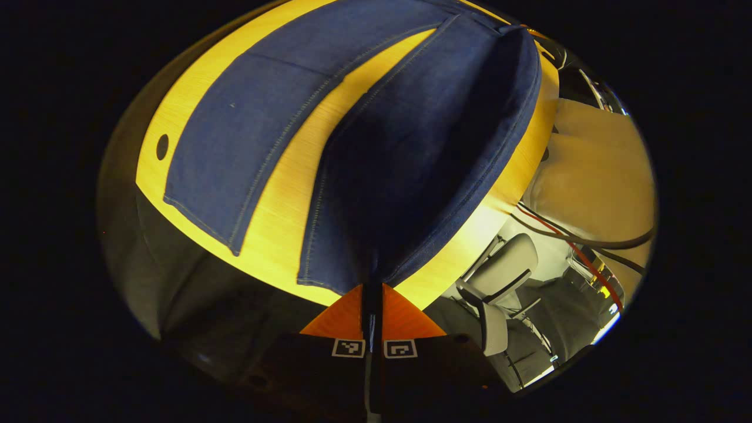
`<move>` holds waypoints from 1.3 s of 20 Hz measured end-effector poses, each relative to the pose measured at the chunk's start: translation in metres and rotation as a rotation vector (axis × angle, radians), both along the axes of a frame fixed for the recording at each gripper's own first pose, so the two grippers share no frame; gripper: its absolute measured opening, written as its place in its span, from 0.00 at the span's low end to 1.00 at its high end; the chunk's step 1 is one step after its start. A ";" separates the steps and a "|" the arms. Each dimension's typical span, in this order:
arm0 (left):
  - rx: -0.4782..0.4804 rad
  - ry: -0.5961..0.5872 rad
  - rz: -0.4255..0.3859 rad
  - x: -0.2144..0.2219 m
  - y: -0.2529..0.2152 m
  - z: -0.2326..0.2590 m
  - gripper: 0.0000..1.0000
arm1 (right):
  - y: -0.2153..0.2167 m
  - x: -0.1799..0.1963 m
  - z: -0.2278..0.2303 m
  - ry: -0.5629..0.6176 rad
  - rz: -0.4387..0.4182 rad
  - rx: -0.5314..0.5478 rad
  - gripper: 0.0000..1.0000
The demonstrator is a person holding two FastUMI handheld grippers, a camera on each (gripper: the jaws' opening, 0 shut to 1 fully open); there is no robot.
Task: Grasp the waist and the cuffs of the jeans and fold them to make the two legs overlap; first hold the waist and fold one-third of the jeans toward the cuffs, then hold the cuffs and fold the remaining one-third in the same direction to finish folding.
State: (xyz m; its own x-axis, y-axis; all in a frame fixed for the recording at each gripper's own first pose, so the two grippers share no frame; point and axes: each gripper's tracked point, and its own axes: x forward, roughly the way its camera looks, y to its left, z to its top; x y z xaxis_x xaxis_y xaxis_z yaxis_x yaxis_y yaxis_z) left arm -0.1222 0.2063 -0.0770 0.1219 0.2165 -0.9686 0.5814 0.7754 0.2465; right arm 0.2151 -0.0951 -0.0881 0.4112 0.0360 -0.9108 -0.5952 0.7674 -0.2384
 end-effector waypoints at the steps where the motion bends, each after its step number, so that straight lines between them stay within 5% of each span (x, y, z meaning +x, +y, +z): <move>1: 0.022 -0.007 0.002 0.007 0.006 0.008 0.00 | 0.003 0.013 0.008 -0.017 -0.011 0.004 0.03; 13: 0.305 -0.071 -0.107 0.179 0.077 0.099 0.00 | 0.026 0.173 0.019 -0.148 -0.158 0.092 0.03; 17: 0.343 -0.209 -0.174 0.255 0.096 0.084 0.00 | 0.018 0.218 0.002 -0.208 -0.260 0.141 0.03; 22: 0.337 -0.263 -0.124 0.292 0.106 0.037 0.00 | 0.014 0.243 -0.038 -0.197 -0.238 0.092 0.04; 24: 0.339 -0.297 -0.112 0.300 0.111 0.032 0.01 | 0.014 0.248 -0.045 -0.197 -0.237 0.104 0.12; 25: 0.345 -0.318 -0.110 0.303 0.115 0.032 0.25 | 0.010 0.253 -0.047 -0.206 -0.246 0.106 0.17; 26: 0.356 -0.337 -0.097 0.301 0.122 0.035 0.50 | 0.003 0.257 -0.043 -0.225 -0.258 0.102 0.35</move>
State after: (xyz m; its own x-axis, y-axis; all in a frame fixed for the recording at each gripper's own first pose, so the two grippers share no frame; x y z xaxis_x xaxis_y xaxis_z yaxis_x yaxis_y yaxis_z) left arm 0.1786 0.3284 -0.0422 0.4512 0.4984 -0.7402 0.4897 0.5552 0.6723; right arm 0.4718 -0.0919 -0.1310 0.6086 -0.0090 -0.7935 -0.3199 0.9123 -0.2557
